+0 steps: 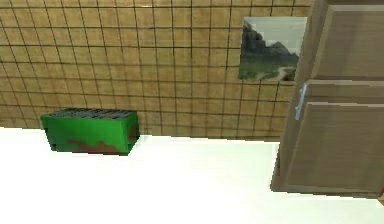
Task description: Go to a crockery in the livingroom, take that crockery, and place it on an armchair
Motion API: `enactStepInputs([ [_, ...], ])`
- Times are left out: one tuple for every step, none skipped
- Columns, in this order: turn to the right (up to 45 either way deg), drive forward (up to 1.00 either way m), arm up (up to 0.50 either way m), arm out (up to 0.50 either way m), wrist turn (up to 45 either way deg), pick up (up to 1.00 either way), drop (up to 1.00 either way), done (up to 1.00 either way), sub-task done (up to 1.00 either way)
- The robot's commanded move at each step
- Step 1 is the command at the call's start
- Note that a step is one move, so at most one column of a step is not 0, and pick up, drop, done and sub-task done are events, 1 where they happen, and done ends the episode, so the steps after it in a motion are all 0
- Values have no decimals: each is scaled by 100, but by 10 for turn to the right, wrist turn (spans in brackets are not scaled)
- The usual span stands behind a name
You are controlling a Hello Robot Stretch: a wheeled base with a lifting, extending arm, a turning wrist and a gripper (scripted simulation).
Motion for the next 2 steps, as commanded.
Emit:
enactStepInputs([
  [450, 0, 0, 0, 0, 0, 0, 0, 0],
  [0, 50, 0, 0, 0, 0, 0, 0, 0],
])
